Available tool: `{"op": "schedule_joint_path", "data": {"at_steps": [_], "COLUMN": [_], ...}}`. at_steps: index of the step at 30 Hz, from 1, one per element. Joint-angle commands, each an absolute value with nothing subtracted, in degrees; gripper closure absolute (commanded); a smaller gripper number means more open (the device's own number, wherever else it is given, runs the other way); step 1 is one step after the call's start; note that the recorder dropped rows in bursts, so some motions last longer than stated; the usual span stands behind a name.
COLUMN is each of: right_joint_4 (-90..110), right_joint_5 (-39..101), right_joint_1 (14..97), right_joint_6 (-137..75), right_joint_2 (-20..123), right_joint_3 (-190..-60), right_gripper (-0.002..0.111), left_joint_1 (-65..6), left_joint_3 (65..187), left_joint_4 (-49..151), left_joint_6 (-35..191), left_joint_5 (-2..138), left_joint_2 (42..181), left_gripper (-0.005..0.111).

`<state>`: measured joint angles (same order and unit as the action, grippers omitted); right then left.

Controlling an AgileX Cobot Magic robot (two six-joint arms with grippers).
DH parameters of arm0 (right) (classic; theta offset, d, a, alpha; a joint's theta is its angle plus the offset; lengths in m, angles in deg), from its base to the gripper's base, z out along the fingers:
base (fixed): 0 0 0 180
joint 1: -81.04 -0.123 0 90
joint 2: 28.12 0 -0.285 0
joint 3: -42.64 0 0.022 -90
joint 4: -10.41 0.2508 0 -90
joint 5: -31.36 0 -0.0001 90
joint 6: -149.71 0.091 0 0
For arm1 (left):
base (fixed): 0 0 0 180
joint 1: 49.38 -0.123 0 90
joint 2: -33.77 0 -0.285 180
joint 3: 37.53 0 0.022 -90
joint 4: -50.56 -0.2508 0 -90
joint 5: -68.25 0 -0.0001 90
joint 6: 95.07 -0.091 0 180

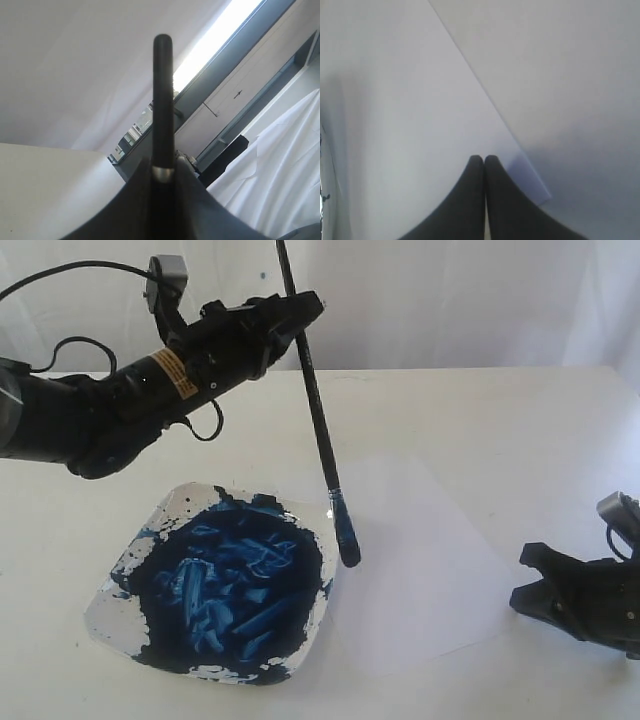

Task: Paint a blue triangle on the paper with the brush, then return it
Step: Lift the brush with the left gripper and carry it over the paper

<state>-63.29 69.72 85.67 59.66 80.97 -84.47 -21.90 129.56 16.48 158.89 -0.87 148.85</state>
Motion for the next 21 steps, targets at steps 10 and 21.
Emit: {"op": "schedule_joint_path", "data": {"at_steps": [10, 21], "right_joint_4": [-63.6, -63.6], "right_joint_5": [69.5, 69.5], "right_joint_1": [85.6, 85.6], "right_joint_6": [59.6, 59.6], "right_joint_2": [81.2, 81.2], "right_joint_3": [-84.7, -84.7], "right_gripper": [0.108, 0.108], "left_joint_1": [-17.1, -14.0], "left_joint_3": [132.2, 144.0], "left_joint_4": [22.3, 21.4], "left_joint_6": [156.9, 157.1], "left_joint_5": [-0.3, 4.1], "left_joint_2": [152.3, 158.5], "left_gripper": [0.107, 0.107]}}
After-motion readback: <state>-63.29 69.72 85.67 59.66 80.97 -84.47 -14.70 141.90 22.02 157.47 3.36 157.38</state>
